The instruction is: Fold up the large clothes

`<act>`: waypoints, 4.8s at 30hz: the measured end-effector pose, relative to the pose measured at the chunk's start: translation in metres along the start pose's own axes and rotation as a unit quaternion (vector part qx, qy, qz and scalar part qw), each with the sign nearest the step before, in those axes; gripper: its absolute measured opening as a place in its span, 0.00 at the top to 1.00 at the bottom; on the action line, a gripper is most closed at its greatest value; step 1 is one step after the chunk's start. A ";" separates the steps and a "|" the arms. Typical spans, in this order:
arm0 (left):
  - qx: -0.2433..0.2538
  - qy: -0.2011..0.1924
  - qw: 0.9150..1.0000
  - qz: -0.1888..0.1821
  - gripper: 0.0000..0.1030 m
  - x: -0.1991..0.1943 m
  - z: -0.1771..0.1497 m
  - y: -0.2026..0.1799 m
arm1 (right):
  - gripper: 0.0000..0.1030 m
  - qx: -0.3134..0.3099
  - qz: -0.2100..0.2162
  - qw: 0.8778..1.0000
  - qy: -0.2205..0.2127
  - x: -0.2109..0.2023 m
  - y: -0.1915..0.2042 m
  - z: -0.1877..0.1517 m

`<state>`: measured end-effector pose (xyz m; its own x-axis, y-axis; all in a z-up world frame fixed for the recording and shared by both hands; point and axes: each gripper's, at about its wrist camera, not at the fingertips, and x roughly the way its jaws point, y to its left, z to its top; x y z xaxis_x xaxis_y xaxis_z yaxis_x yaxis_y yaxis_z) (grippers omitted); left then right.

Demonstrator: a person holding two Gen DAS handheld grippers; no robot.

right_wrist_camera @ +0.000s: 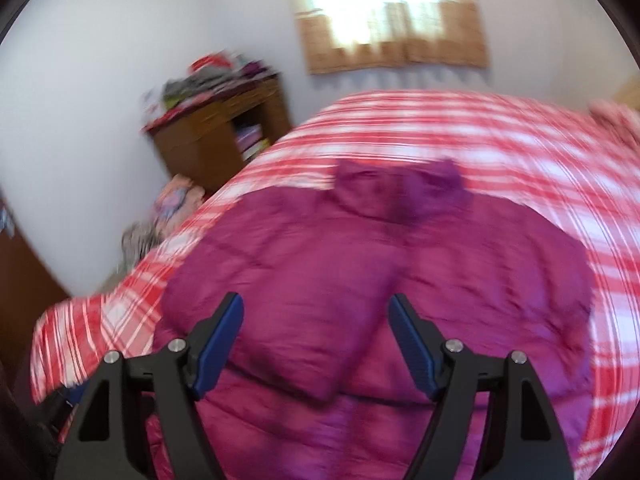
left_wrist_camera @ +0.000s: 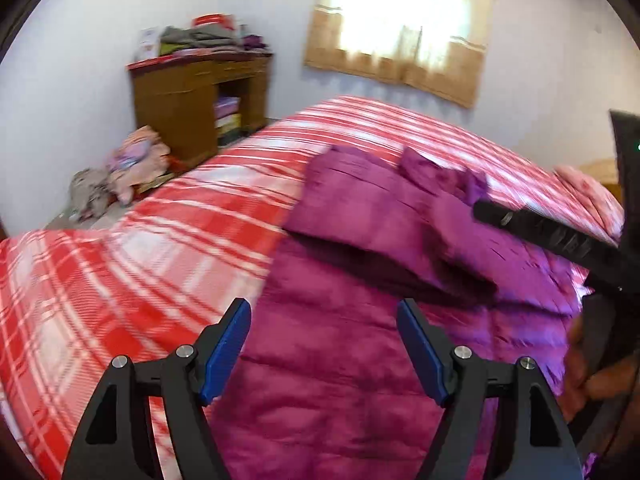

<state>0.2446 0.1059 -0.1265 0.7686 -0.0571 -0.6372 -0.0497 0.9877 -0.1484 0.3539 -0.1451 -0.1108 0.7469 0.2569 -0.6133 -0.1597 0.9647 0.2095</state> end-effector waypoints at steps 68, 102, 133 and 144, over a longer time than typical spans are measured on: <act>-0.017 0.040 0.989 0.141 0.01 0.159 0.060 -0.013 | 0.70 0.021 -0.096 0.990 0.100 0.004 -0.103 -0.046; 0.000 0.015 0.994 0.112 0.01 0.144 0.043 -0.027 | 0.84 0.187 -0.046 0.968 0.163 0.115 -0.193 0.095; 0.155 0.075 0.982 0.081 0.02 0.253 0.153 -0.214 | 0.87 0.121 -0.066 0.990 0.035 0.096 -0.198 0.022; 0.031 0.095 0.988 0.115 0.79 0.221 0.131 -0.118 | 0.88 0.140 -0.049 0.988 0.033 0.095 -0.203 0.019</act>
<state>0.5040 -0.0042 -0.1504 0.6081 0.1500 -0.7796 -0.1660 0.9843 0.0599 0.4700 -0.3174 -0.1972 0.7052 0.1749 -0.6871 0.1032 0.9335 0.3435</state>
